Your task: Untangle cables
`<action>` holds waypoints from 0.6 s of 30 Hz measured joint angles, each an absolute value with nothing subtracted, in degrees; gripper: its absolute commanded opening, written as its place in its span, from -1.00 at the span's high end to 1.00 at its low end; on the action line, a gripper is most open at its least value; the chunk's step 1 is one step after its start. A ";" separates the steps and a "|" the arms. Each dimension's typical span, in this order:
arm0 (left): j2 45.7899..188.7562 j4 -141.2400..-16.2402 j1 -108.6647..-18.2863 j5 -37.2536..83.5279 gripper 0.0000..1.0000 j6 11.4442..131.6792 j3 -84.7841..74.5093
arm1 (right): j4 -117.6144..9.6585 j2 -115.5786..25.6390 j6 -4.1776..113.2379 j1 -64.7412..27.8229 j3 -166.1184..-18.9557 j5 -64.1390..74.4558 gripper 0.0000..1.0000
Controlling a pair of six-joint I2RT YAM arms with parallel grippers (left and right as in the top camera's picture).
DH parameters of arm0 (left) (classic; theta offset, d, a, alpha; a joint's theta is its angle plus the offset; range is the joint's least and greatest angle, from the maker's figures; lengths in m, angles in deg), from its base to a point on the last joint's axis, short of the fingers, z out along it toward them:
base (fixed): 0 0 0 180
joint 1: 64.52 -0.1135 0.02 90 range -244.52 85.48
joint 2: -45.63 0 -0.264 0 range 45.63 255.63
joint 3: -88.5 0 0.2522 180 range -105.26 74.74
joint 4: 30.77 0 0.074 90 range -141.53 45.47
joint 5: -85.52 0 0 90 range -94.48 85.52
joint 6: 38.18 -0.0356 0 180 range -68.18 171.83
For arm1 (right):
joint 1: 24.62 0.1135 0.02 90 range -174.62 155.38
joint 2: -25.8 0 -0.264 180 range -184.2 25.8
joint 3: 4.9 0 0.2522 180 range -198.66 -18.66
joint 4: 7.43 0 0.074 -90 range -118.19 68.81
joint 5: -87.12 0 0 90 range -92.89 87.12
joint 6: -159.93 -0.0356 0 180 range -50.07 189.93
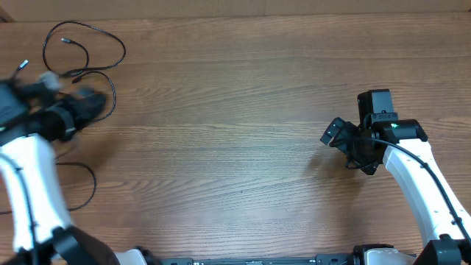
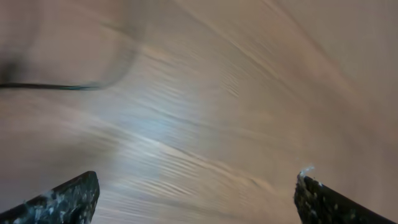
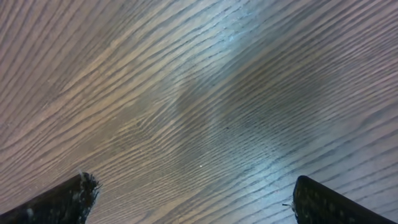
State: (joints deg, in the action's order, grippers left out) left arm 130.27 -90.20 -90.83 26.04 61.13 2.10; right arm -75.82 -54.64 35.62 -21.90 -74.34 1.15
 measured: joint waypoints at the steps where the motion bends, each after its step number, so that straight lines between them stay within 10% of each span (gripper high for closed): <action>1: 128.47 -90.82 -86.94 24.75 -1.00 61.02 2.05 | -75.80 -54.64 35.62 -21.90 -74.34 1.17 -1.00; 18: 99.69 -125.26 -57.37 12.56 -1.00 60.84 1.51 | -75.82 -54.64 35.62 -21.92 -74.34 1.13 -1.00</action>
State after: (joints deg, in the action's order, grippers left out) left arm 99.69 -125.26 -57.37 12.56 60.84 1.51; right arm -75.82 -54.64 35.62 -21.92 -74.34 1.13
